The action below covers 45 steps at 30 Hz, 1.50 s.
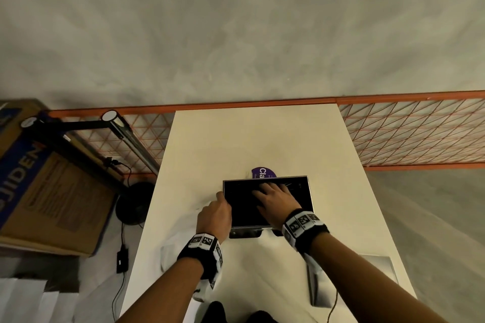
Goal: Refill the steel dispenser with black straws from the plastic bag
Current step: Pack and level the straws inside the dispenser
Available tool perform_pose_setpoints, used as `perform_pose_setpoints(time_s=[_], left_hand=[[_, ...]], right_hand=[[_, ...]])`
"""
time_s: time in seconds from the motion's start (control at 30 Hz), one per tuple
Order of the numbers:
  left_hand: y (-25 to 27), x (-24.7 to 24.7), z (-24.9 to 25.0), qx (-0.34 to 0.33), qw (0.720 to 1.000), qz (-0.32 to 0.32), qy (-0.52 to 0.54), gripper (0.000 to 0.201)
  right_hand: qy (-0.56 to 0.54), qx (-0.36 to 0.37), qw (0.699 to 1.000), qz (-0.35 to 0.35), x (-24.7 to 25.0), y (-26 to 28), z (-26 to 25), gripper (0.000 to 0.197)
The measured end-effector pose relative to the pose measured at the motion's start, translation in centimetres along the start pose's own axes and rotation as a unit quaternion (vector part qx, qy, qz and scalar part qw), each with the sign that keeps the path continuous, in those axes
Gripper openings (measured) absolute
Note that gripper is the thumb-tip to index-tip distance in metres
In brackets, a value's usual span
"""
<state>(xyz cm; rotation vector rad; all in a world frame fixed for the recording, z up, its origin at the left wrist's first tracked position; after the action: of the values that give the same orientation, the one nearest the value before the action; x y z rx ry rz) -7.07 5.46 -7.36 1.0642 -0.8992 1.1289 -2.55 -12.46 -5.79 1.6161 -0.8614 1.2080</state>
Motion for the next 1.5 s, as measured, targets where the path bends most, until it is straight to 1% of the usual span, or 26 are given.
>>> perform_pose_setpoints(time_s=[0.07, 0.13, 0.2, 0.23, 0.27, 0.33, 0.37, 0.4, 0.5, 0.53, 0.6, 0.67, 0.77, 0.83, 0.87, 0.93, 1.0, 1.07, 1.17, 1.3, 1.33, 1.43, 1.5], left_hand=[[0.2, -0.2, 0.0, 0.002, 1.0, 0.002, 0.002, 0.022], [0.3, -0.4, -0.1, 0.002, 1.0, 0.003, 0.003, 0.023], [0.4, -0.5, -0.1, 0.003, 1.0, 0.005, 0.004, 0.023], [0.5, -0.6, -0.1, 0.002, 1.0, 0.006, 0.003, 0.024], [0.5, -0.7, -0.1, 0.002, 1.0, 0.007, 0.003, 0.025], [0.6, -0.8, -0.2, 0.002, 1.0, 0.011, 0.008, 0.027], [0.7, -0.8, -0.1, 0.002, 1.0, 0.013, 0.01, 0.027], [0.8, -0.8, -0.1, 0.002, 1.0, 0.014, 0.01, 0.027], [1.0, -0.8, 0.0, -0.002, 1.0, 0.017, 0.014, 0.027], [1.1, -0.9, 0.0, -0.003, 1.0, 0.017, 0.016, 0.026], [1.4, -0.9, 0.0, -0.004, 1.0, 0.018, 0.019, 0.026], [1.5, -0.9, 0.0, -0.001, 1.0, 0.016, 0.019, 0.027], [1.4, -1.0, 0.0, 0.003, 1.0, 0.016, 0.018, 0.027], [1.3, -1.0, 0.0, 0.006, 1.0, 0.014, 0.021, 0.027], [1.3, -1.0, -0.1, 0.008, 1.0, 0.012, 0.021, 0.027], [1.3, -1.0, 0.0, 0.008, 1.0, 0.011, 0.021, 0.027], [1.3, -0.9, 0.0, 0.01, 1.0, 0.008, 0.024, 0.027], [1.2, -0.8, -0.1, 0.01, 1.0, 0.005, 0.02, 0.028], [1.0, -0.8, 0.0, 0.007, 1.0, 0.005, 0.014, 0.028], [1.1, -0.8, -0.1, 0.004, 1.0, 0.006, 0.012, 0.028], [1.2, -0.9, -0.1, 0.004, 1.0, 0.006, 0.012, 0.028], [1.2, -1.0, 0.0, 0.001, 1.0, 0.004, 0.013, 0.027], [1.1, -0.8, -0.1, 0.004, 1.0, 0.006, 0.016, 0.027]], right_hand=[[0.009, -0.045, 0.999, 0.004, -0.5, -0.2, 0.0, 0.039], [0.012, -0.047, 0.999, 0.023, -0.8, 0.1, -0.3, 0.035], [-0.008, -0.043, 0.998, 0.053, -0.8, 0.6, -0.4, 0.033], [-0.032, -0.063, 0.995, 0.074, -0.7, 0.8, -0.1, 0.032], [-0.065, -0.105, 0.988, 0.096, -0.6, 1.0, 0.4, 0.031], [-0.145, -0.225, 0.958, 0.1, -0.7, 1.5, 1.7, 0.033], [-0.19, -0.277, 0.938, 0.087, -0.9, 1.7, 2.2, 0.036], [-0.233, -0.31, 0.919, 0.072, -1.1, 1.7, 2.5, 0.041], [-0.313, -0.354, 0.881, 0.024, -1.5, 1.4, 2.9, 0.054], [-0.336, -0.37, 0.866, 0.007, -1.5, 1.1, 3.0, 0.055], [-0.375, -0.397, 0.837, -0.013, -1.3, 0.6, 3.5, 0.05], [-0.394, -0.401, 0.827, -0.011, -1.3, 0.3, 4.0, 0.044], [-0.393, -0.379, 0.838, 0.007, -1.5, 0.3, 4.3, 0.039], [-0.385, -0.368, 0.846, 0.012, -1.7, 0.6, 4.3, 0.04], [-0.385, -0.369, 0.846, 0.009, -1.8, 0.7, 4.2, 0.042], [-0.398, -0.385, 0.833, 0.002, -1.9, 0.7, 4.2, 0.045], [-0.429, -0.406, 0.807, -0.003, -1.8, 0.6, 4.3, 0.043], [-0.45, -0.411, 0.793, -0.012, -1.4, 0.3, 4.3, 0.041], [-0.452, -0.408, 0.793, -0.007, -1.1, 0.3, 4.3, 0.037], [-0.424, -0.4, 0.813, -0.004, -1.5, 0.6, 4.0, 0.043], [-0.421, -0.402, 0.813, -0.008, -1.6, 0.6, 3.9, 0.043], [-0.438, -0.414, 0.798, -0.02, -1.3, 0.4, 4.2, 0.039], [-0.441, -0.414, 0.796, -0.027, -1.0, 0.1, 4.2, 0.039]])
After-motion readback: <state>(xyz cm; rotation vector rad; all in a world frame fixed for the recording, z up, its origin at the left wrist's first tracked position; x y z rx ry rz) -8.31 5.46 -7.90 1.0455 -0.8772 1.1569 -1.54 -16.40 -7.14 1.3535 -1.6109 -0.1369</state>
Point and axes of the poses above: each hand's wrist, its own y-axis away from the middle knuckle, its own x-axis out of the back of the hand, z = x × y, the point moved 2 cm from there along -y, towards the middle knuckle, and after that the axes turned 13 degrees about -x, right-handed, at the moved point
